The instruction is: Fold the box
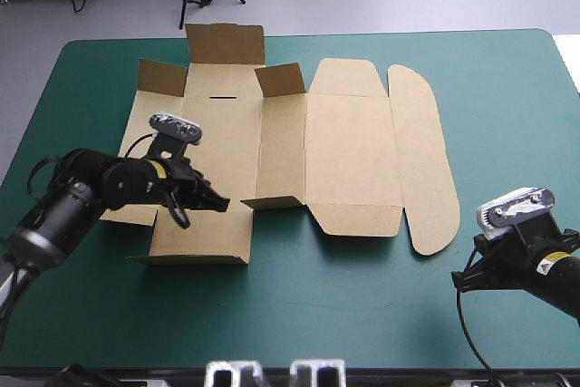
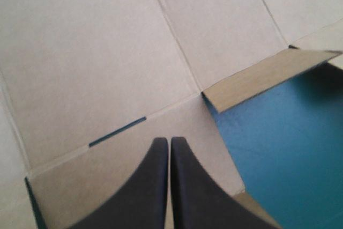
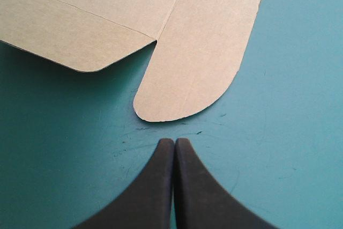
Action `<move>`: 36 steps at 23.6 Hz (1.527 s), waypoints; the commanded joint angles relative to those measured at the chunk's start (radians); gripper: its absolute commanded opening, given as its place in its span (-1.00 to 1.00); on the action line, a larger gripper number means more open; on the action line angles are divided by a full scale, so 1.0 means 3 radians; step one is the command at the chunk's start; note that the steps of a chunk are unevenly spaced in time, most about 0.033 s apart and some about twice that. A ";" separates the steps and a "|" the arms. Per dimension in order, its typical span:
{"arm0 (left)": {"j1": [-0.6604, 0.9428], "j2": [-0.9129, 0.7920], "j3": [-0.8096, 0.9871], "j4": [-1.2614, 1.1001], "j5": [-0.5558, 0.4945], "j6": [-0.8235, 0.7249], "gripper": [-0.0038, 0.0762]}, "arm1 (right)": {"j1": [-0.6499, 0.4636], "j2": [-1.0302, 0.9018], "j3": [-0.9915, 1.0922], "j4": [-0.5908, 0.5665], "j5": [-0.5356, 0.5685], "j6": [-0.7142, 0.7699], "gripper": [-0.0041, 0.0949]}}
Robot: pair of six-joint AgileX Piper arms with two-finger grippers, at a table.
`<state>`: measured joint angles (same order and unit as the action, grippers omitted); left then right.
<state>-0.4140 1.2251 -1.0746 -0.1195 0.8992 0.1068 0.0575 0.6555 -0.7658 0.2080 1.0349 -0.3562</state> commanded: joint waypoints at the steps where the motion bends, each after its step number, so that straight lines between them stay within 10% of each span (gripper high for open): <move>1: -0.0006 0.0373 -0.0481 -0.0340 0.0042 0.0299 -0.87 | 0.0013 0.0001 -0.0075 0.0076 -0.0159 -0.0027 -0.95; 14: 0.1768 0.0846 -0.1018 -0.1728 0.1329 0.1371 -0.87 | 0.0013 0.0001 -0.0075 0.0201 -0.0129 -0.0027 -0.96; 25: 0.2989 0.0939 -0.1018 -0.1528 0.1304 0.1569 -0.83 | 0.0013 0.0001 -0.0075 0.0208 -0.0136 -0.0097 -0.96; 32: 0.3183 0.1302 -0.1018 -0.1551 0.1185 0.1638 0.25 | 0.0013 0.0001 -0.0075 0.0215 -0.0141 -0.0102 -0.95; 36: 0.3183 0.1622 -0.1018 -0.1891 0.1328 0.1733 0.36 | 0.0013 0.0001 -0.0075 0.0221 -0.0141 -0.0102 -0.96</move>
<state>0.5399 1.7133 -1.3507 -0.5813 1.2230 0.6170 0.0575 0.6555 -0.7658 0.2547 1.0394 -0.3773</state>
